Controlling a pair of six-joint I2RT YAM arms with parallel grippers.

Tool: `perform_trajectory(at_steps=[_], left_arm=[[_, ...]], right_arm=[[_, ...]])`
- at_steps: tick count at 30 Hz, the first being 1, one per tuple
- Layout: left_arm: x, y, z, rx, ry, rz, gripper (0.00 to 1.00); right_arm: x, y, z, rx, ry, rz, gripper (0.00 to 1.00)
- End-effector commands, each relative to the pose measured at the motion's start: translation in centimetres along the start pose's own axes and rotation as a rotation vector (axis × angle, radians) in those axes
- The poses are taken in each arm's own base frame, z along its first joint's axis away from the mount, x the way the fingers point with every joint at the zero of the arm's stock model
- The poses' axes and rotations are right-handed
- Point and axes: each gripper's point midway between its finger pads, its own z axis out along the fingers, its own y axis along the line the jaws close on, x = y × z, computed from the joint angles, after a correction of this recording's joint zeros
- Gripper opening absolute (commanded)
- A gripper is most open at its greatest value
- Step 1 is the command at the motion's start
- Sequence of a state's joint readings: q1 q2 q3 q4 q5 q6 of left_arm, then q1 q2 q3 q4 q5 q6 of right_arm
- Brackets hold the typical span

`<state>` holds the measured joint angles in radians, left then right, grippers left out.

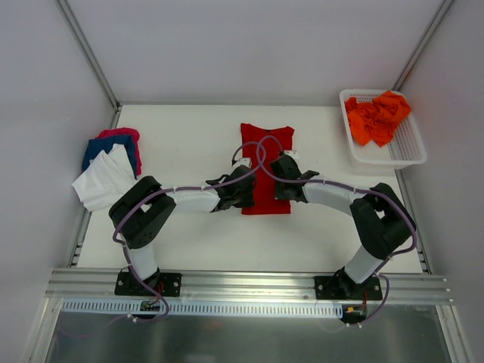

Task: Fold and stack the t-shirts
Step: Fold the tshirt

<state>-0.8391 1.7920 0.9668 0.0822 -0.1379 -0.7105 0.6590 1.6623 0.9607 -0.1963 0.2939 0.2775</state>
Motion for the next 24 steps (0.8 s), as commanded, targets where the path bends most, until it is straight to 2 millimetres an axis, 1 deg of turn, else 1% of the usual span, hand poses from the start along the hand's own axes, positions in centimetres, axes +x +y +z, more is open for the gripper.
perform_trajectory(at_steps=[1, 2, 3, 4, 5, 6, 7, 8, 9, 10, 11, 12, 13, 14, 15, 16, 17, 18, 19, 20, 21, 22, 23, 24], left_arm=[[2.5, 1.5, -0.4, -0.050, 0.066, 0.043, 0.00], [2.7, 1.7, -0.4, -0.056, 0.069, 0.046, 0.00], [3.0, 1.7, -0.5, -0.055, 0.070, 0.049, 0.00], [3.3, 1.7, -0.6, -0.058, 0.075, 0.050, 0.00], [3.9, 2.1, -0.7, -0.065, 0.084, 0.054, 0.00], [4.5, 1.9, -0.9, -0.062, 0.088, 0.056, 0.00], [5.0, 1.9, -1.1, -0.066, 0.093, 0.059, 0.00], [6.0, 2.4, -1.3, -0.077, 0.104, 0.067, 0.00], [6.7, 2.0, -1.8, -0.076, 0.099, 0.073, 0.00], [7.4, 2.2, -2.1, -0.086, 0.103, 0.079, 0.00], [8.8, 2.9, -2.4, -0.102, 0.120, 0.087, 0.00], [9.4, 2.8, -2.9, -0.105, 0.121, 0.069, 0.00], [10.7, 2.4, -3.4, -0.096, 0.133, 0.088, 0.00], [12.2, 3.3, -3.8, -0.113, 0.154, 0.092, 0.00], [13.3, 3.7, -4.5, -0.129, 0.170, 0.079, 0.00], [14.8, 3.4, -5.2, -0.123, 0.186, 0.104, 0.00], [15.8, 4.1, -5.6, -0.146, 0.192, 0.088, 0.00], [16.5, 4.3, -6.4, -0.155, 0.199, 0.093, 0.00], [17.9, 4.4, -7.1, -0.159, 0.212, 0.121, 0.00], [18.2, 4.4, -7.6, -0.171, 0.196, 0.106, 0.00], [18.7, 5.0, -8.2, -0.198, 0.206, 0.116, 0.00], [19.7, 4.9, -8.8, -0.196, 0.214, 0.141, 0.00], [19.9, 4.9, -9.1, -0.204, 0.204, 0.123, 0.00], [20.3, 5.3, -9.5, -0.223, 0.211, 0.130, 0.00]], right_arm=[[1.1, 0.8, 0.1, -0.017, 0.008, 0.020, 0.00], [1.4, 0.7, -0.1, -0.006, 0.007, 0.018, 0.00], [2.4, 0.8, -0.3, 0.001, 0.021, 0.005, 0.00], [3.0, 1.0, -0.5, 0.003, 0.027, -0.002, 0.00], [3.5, 0.8, -0.7, 0.019, 0.030, -0.009, 0.01], [4.3, 1.4, -1.1, 0.016, 0.035, -0.020, 0.00], [5.2, 1.2, -1.2, 0.029, 0.046, -0.030, 0.00], [6.0, 1.3, -1.3, 0.032, 0.057, -0.034, 0.00], [7.0, 2.2, -1.8, 0.015, 0.061, -0.043, 0.00], [8.3, 1.8, -1.9, 0.032, 0.070, -0.050, 0.00], [9.0, 1.9, -2.1, 0.035, 0.075, -0.054, 0.00], [10.2, 2.6, -2.7, 0.019, 0.079, -0.080, 0.01], [10.9, 2.6, -3.0, 0.027, 0.079, -0.076, 0.00], [12.3, 2.7, -3.6, 0.034, 0.094, -0.115, 0.00], [12.9, 2.6, -4.0, 0.044, 0.096, -0.125, 0.00], [13.2, 2.6, -4.3, 0.058, 0.083, -0.115, 0.00], [14.4, 2.6, -5.1, 0.065, 0.091, -0.156, 0.00], [14.8, 2.6, -5.6, 0.070, 0.090, -0.162, 0.00], [15.0, 2.8, -6.2, 0.075, 0.069, -0.138, 0.00], [16.0, 2.7, -7.2, 0.082, 0.072, -0.172, 0.00], [16.2, 2.6, -7.7, 0.088, 0.061, -0.170, 0.00], [17.2, 2.4, -8.6, 0.098, 0.068, -0.184, 0.00], [17.5, 2.7, -9.2, 0.098, 0.061, -0.183, 0.00], [17.7, 2.5, -9.6, 0.110, 0.051, -0.190, 0.00]])
